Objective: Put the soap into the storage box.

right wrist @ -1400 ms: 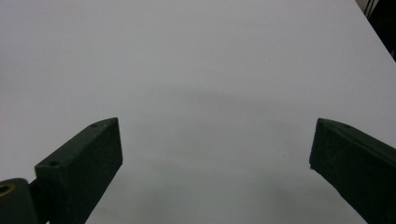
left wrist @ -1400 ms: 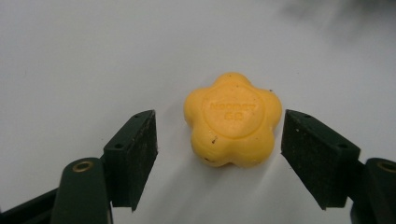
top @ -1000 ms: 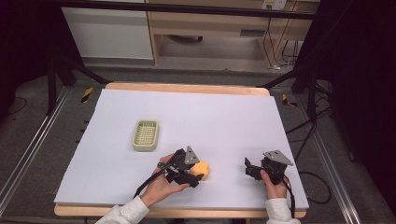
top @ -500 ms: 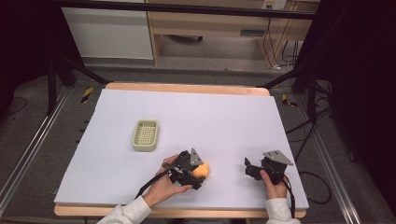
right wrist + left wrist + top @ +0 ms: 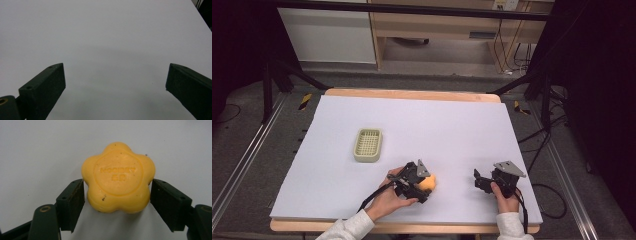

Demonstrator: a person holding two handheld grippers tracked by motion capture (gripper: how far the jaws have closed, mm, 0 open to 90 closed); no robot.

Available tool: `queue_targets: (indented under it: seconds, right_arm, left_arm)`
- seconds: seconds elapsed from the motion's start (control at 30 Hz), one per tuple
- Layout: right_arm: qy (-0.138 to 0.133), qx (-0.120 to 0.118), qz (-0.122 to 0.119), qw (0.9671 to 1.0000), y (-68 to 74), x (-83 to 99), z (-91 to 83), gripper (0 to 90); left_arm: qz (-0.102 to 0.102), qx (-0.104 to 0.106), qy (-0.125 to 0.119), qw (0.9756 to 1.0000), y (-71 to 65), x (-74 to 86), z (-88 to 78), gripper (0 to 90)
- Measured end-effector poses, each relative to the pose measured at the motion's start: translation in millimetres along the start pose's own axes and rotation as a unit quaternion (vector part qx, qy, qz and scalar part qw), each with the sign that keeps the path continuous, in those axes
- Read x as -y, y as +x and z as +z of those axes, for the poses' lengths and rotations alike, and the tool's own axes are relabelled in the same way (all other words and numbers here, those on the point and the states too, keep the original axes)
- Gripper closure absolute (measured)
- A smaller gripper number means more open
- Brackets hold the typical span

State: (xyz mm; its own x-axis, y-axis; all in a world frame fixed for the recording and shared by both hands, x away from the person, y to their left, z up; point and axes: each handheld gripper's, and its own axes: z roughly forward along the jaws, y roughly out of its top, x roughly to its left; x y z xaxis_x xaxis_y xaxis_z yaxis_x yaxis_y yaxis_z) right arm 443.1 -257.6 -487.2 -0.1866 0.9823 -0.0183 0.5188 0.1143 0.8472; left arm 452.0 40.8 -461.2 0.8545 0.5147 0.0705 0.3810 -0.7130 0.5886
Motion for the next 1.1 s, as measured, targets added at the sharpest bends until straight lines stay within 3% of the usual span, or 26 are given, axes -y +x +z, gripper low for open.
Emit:
queue_targets:
  seconds: [0.53,0.67,0.7,1.1]
  right_arm:
    - [0.0,-0.001,0.0,1.0,0.0,0.0,0.1,3.1]
    - [0.0,-0.001,0.0,1.0,0.1,0.0,0.0,3.1]
    - [0.0,-0.001,0.0,1.0,0.0,0.0,0.1,3.1]
    - [0.0,-0.001,0.0,1.0,-0.1,0.0,0.1,3.1]
  left_arm:
    - [0.005,-0.001,0.005,1.0,-0.1,0.2,-1.5,30.8]
    - [0.007,-0.014,0.0,0.9999,-1.1,-0.9,0.2,23.5]
    - [0.005,-0.015,-0.001,0.9999,-1.2,-1.3,0.8,17.5]
    - [0.005,-0.008,0.009,0.9999,0.0,-8.4,11.0,12.6]
